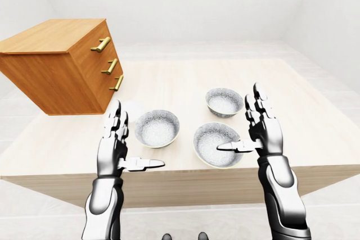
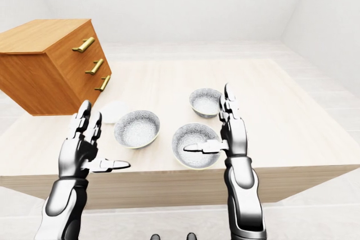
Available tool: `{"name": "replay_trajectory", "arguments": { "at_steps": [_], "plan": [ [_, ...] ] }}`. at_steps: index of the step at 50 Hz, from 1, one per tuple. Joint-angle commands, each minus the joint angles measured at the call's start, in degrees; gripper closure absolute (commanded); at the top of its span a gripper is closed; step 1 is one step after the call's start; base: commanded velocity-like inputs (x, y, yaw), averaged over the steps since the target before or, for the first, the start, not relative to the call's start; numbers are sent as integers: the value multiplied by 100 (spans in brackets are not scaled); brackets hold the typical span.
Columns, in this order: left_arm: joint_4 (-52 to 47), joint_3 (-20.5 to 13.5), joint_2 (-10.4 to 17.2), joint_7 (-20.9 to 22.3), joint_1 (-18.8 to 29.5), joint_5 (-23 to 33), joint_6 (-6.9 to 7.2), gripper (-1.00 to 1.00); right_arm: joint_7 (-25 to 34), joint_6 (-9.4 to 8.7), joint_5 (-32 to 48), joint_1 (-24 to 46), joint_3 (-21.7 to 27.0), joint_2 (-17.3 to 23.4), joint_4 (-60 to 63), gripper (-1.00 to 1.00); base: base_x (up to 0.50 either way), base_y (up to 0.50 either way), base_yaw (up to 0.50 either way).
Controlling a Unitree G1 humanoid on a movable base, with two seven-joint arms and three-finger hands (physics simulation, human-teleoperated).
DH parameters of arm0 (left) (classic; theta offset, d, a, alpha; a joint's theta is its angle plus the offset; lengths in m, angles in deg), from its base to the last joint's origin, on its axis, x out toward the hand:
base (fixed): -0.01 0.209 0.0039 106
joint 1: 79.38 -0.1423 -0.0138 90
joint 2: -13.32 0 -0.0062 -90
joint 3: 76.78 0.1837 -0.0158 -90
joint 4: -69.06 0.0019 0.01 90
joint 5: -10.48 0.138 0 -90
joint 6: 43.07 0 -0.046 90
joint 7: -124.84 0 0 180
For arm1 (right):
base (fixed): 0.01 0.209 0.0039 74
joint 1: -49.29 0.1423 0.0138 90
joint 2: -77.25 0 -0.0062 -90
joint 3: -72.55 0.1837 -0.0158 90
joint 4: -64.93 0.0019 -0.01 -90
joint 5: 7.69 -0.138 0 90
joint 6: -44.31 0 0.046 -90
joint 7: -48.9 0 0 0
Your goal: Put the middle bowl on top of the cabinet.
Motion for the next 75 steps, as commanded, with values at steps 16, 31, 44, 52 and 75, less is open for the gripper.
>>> {"name": "replay_trajectory", "arguments": {
  "at_steps": [16, 31, 44, 52, 75],
  "plan": [
    [-402, -495, -9, 66, 48, -5, 0, -100, 129, 0, -51, -60, 24, -95, 280, -100, 0, 50, 0],
    [-306, -429, 10, 209, 4, 155, 0, -100, 130, 0, -15, -76, 7, -85, 236, -100, 0, 50, 0],
    [-237, -443, -19, 225, -59, 276, 0, -100, 178, 0, -4, -214, 28, -96, 245, -100, 0, 50, 0],
    [-287, -690, -1, 143, 126, -6, 0, -100, 181, 0, -20, -231, 45, -102, 361, -100, 0, 50, 0],
    [-151, -610, 0, 19, 131, 92, 0, -100, 264, 0, 138, -335, -36, -107, 181, -100, 1, 12, 0]
  ]
}}
